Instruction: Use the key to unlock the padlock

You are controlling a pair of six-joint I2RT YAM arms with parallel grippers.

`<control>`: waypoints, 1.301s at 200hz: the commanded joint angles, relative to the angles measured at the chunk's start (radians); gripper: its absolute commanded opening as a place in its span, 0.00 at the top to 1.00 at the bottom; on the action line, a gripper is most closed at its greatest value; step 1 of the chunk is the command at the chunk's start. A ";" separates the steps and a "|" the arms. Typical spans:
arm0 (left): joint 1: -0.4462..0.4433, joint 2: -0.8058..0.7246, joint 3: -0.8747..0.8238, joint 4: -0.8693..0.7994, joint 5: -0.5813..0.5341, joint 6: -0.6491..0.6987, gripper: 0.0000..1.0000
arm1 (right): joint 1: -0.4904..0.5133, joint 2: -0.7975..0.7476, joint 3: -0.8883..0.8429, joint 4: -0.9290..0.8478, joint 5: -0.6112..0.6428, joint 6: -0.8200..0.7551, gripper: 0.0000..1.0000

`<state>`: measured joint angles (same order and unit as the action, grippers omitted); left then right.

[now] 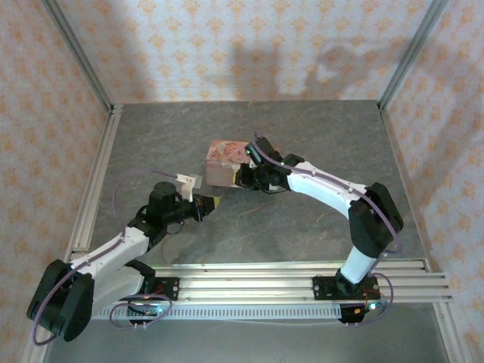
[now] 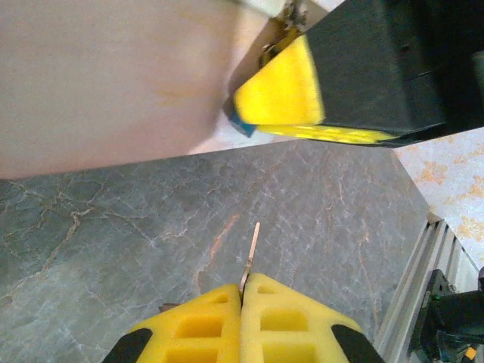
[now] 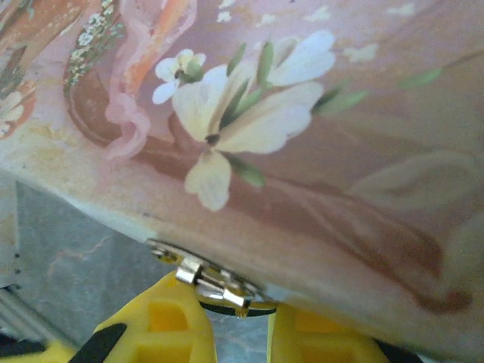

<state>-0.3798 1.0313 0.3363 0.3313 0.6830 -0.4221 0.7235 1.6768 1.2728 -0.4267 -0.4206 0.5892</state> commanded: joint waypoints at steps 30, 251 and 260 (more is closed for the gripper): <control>-0.008 0.041 -0.013 0.216 -0.008 0.075 1.00 | -0.032 -0.073 0.064 0.027 -0.121 0.132 1.00; 0.025 0.258 -0.009 0.591 0.062 0.065 1.00 | -0.070 -0.093 0.030 0.139 -0.257 0.279 1.00; 0.033 0.284 -0.004 0.616 0.083 0.048 1.00 | -0.071 -0.094 0.027 0.139 -0.257 0.279 1.00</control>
<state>-0.3714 1.2552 0.3187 0.8459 0.7254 -0.3393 0.6575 1.6444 1.2976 -0.3824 -0.6525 0.8650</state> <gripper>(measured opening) 0.048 0.160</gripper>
